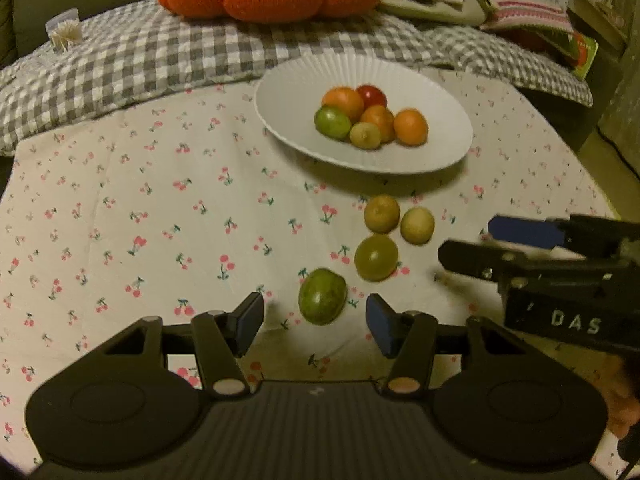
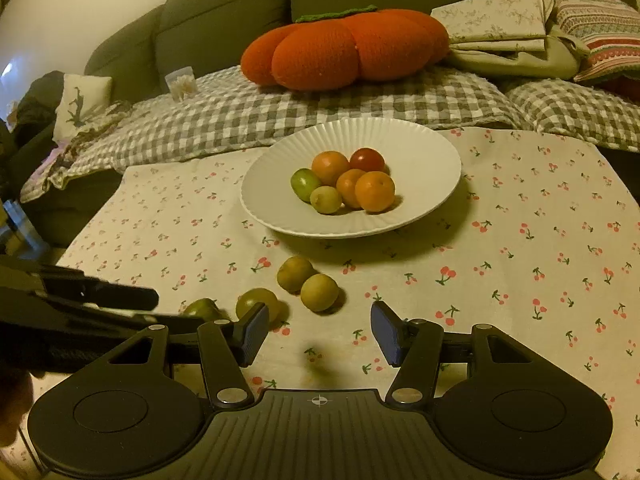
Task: Organize fruits
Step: 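Lift both open tools away from the plate toward the fruits on the cloth, then grasp the large green fruit with the left tool while the right tool grasps a green fruit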
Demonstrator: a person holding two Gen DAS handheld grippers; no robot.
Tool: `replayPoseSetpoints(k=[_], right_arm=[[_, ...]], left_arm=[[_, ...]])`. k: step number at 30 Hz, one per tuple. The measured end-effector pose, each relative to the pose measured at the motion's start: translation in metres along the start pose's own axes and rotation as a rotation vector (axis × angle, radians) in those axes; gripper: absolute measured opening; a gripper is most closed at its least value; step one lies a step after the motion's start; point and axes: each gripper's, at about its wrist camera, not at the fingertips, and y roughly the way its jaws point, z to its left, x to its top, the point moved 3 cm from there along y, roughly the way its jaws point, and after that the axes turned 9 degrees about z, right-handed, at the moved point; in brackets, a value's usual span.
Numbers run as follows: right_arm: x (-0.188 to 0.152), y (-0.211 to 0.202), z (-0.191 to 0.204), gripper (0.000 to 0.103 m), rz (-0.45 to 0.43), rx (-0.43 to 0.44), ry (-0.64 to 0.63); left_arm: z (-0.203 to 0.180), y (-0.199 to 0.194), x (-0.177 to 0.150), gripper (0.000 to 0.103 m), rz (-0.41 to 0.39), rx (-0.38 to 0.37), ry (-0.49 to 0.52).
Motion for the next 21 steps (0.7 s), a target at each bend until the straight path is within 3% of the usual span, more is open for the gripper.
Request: replayPoseSetpoints(k=[12,17,21], right_arm=[[0.002,0.006,0.003,0.056,0.000,-0.009,-0.015],[0.003,0.009,0.005,0.056,0.000,-0.002,-0.032],[0.001,0.011,0.012,0.056,0.000,0.010,-0.070]], left_arm=[[-0.003,0.012,0.000,0.026,-0.027,-0.034,0.052],[0.000,0.011,0.000,0.026,-0.032,-0.043,0.060],[0.010,0.004,0.003,0.026,-0.034,-0.030,0.011]])
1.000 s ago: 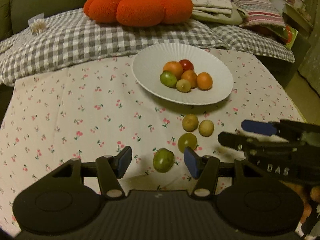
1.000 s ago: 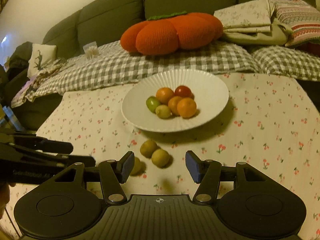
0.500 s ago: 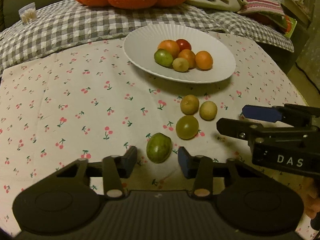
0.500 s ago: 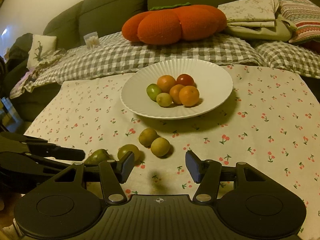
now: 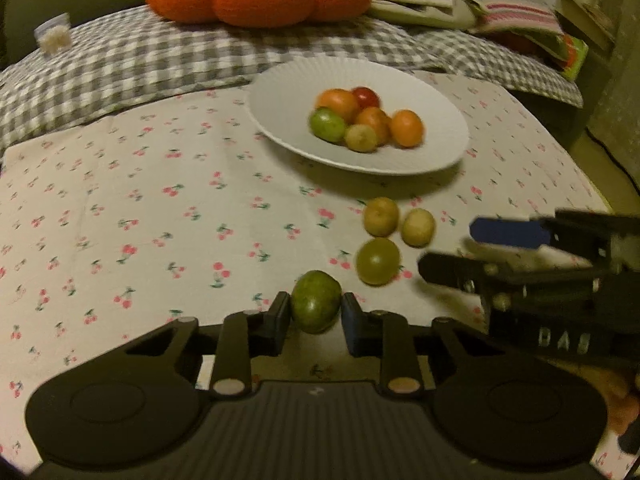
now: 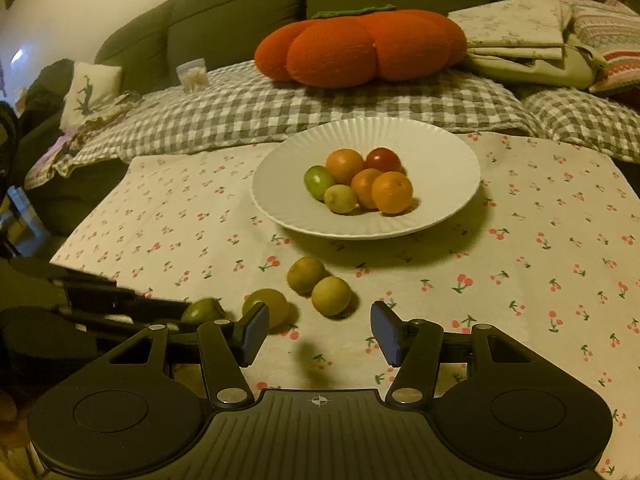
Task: Organize fruits
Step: 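Grasp the large green fruit with the left tool while the right tool grasps a green fruit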
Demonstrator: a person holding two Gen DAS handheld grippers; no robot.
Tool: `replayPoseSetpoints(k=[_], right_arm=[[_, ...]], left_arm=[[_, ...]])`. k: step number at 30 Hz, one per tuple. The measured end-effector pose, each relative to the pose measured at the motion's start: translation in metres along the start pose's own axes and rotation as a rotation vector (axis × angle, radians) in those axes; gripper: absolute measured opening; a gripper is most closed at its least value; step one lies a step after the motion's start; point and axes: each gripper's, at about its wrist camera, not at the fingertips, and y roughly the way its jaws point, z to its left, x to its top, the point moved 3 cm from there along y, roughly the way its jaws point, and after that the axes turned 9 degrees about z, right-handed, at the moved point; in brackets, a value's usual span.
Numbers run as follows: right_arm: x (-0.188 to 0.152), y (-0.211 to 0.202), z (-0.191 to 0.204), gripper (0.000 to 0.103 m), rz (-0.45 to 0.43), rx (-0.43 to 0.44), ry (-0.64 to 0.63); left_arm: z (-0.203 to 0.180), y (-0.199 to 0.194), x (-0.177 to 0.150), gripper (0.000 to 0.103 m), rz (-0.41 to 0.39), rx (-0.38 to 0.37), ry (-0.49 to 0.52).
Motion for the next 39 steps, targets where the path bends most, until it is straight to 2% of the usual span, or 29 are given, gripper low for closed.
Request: replayPoseSetpoints(k=[7,10,14,20,22,24,39], right_arm=[[0.001,0.005,0.020,0.054,-0.007,0.018,-0.071],[0.003,0.007,0.032,0.052,-0.014,0.030,-0.110],[0.004,0.016,0.041,0.047,0.000,0.034,-0.135],[0.003,0.030,0.042,0.040,0.019,-0.005,-0.150],[0.003,0.032,0.041,0.036,0.016,-0.019,-0.158],[0.004,0.032,0.039,0.028,0.014,-0.029,-0.157],[0.002,0.011,0.040,0.027,-0.014,-0.018,-0.181]], left_arm=[[0.025,-0.011,0.007,0.026,-0.006,0.018,-0.122],[0.030,-0.012,0.009,0.026,-0.010,0.017,-0.143],[0.033,-0.013,0.008,0.026,-0.012,0.018,-0.149],[0.036,-0.015,0.008,0.026,-0.018,0.018,-0.148],[0.036,-0.015,0.008,0.026,-0.019,0.018,-0.147],[0.035,-0.015,0.008,0.026,-0.021,0.019,-0.144],[0.018,-0.020,0.019,0.026,-0.059,0.009,-0.116]])
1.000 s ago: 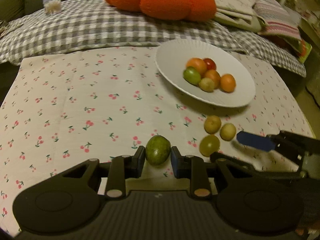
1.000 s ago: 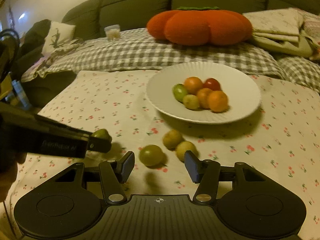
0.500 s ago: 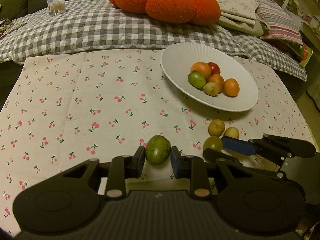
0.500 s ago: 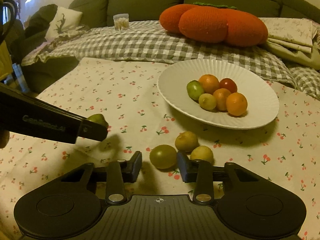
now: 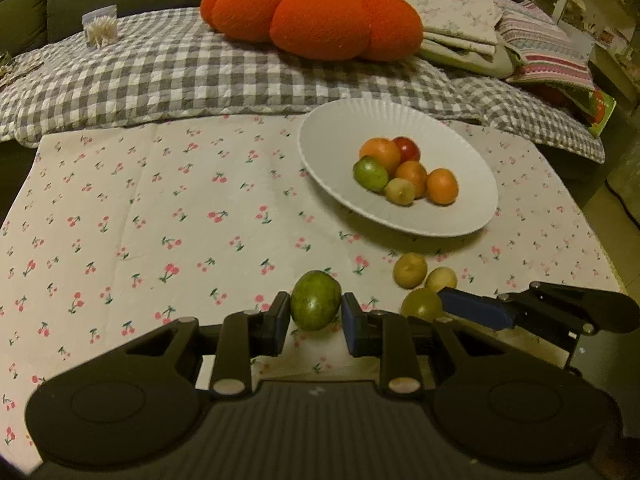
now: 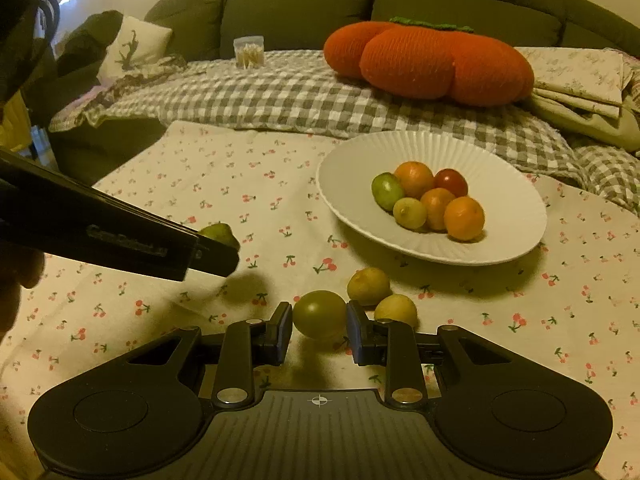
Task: Organize fruits
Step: 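Grasp the large green fruit with the left tool while the right tool grasps a green fruit, then lower both green fruits into the plate and open both tools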
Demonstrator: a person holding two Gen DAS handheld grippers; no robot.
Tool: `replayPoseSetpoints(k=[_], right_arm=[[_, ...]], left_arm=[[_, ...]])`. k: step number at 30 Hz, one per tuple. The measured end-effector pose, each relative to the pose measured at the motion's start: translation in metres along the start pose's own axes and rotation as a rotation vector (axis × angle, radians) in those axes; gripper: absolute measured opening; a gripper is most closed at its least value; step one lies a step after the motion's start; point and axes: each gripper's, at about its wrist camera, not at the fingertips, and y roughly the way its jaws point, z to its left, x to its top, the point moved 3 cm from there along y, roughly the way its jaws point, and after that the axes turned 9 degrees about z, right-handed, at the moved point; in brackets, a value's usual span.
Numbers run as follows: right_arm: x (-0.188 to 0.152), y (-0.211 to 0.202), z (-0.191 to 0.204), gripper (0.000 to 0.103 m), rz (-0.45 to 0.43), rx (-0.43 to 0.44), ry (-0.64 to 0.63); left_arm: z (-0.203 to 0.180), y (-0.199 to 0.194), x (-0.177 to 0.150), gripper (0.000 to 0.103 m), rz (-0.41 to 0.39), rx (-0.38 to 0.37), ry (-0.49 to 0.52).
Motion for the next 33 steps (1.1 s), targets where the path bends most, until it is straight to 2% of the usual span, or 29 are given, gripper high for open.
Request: replayPoseSetpoints(k=[18,26,33], right_arm=[[0.012,-0.027,-0.030,0.027,-0.082,-0.051,0.033],[0.027,-0.023,-0.076,0.027,-0.106,-0.090,0.159],[0.041,-0.012,-0.118,0.027,-0.108,-0.095,0.297]], left_arm=[[-0.020,-0.002,0.038,0.026,-0.094,-0.080,-0.038],[-0.023,0.018,0.053,0.026,-0.081,-0.118,-0.081],[-0.035,0.034,0.064,0.026,-0.080,-0.113,-0.053]])
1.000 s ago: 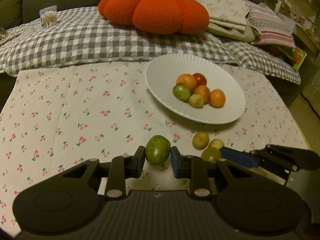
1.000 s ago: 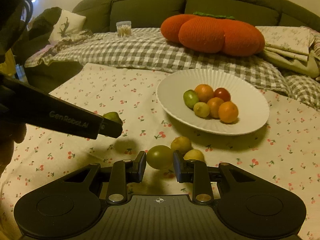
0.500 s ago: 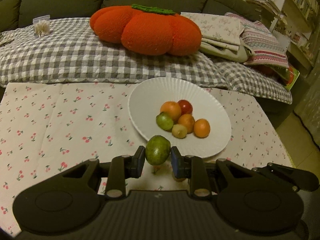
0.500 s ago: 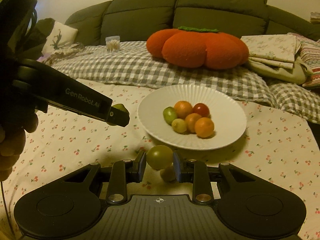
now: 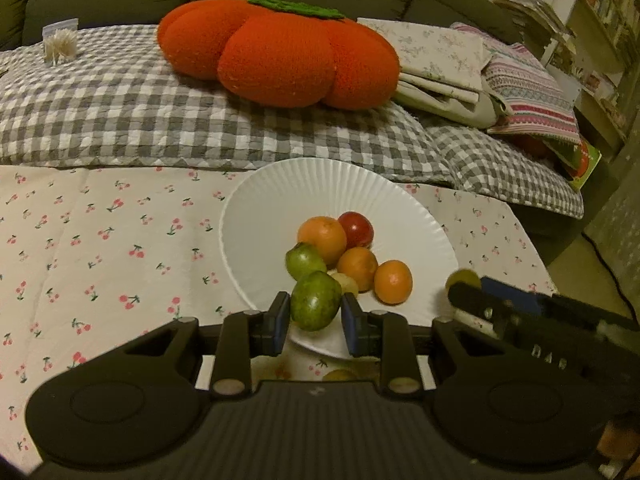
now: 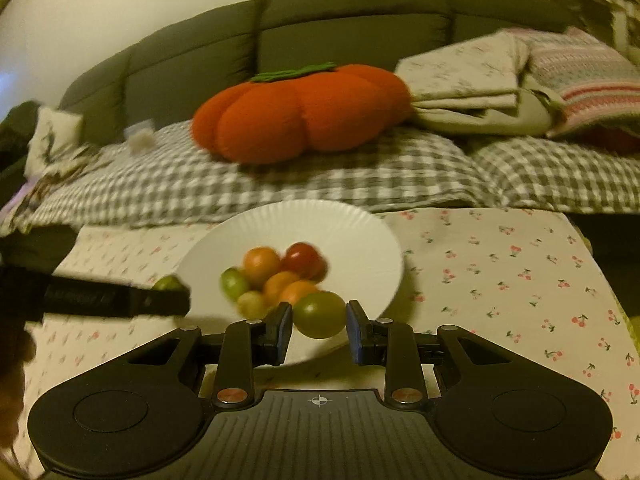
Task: Organize fruits
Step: 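Lower both green fruits into the plate and open both tools, then move both open tools back to the yellow fruits on the cloth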
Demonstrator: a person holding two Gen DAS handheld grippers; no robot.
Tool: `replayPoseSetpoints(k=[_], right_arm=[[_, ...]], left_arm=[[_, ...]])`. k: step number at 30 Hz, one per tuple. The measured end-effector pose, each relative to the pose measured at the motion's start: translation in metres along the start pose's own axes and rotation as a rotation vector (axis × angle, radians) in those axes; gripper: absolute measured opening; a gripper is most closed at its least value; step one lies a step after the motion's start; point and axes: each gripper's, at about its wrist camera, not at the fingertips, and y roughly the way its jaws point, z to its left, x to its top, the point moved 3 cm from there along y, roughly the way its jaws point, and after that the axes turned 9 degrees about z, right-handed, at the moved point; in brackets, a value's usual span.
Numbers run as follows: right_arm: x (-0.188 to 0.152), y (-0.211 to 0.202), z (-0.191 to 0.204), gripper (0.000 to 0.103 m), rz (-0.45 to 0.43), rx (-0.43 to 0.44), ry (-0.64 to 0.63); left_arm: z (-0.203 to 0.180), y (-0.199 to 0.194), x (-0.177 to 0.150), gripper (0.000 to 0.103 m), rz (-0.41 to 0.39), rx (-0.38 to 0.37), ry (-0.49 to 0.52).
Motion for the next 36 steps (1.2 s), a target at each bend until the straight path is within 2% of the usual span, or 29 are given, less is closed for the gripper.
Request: replayPoseSetpoints(k=[15,19,20,21,23,36], right_arm=[[0.022,0.039,-0.017,0.029,0.038,0.021,0.139],[0.023,0.036,-0.022,0.032,0.025,0.038,0.178],[0.024,0.034,-0.022,0.032,0.019,0.040,0.183],[0.025,0.032,-0.023,0.034,0.012,0.040,0.187],[0.025,0.028,-0.023,0.034,0.003,0.037,0.184],[0.013,0.002,-0.018,0.034,-0.027,0.001,0.095]], left_arm=[[-0.003,0.023,0.001,0.026,0.014,0.015,0.025],[0.002,0.021,0.003,0.026,0.018,-0.005,-0.011],[0.002,0.020,0.004,0.027,0.015,-0.009,-0.015],[0.002,0.017,0.004,0.034,0.009,-0.012,-0.017],[0.002,0.012,0.004,0.039,-0.010,-0.010,-0.018],[-0.003,-0.009,-0.003,0.039,-0.021,-0.025,-0.010]])
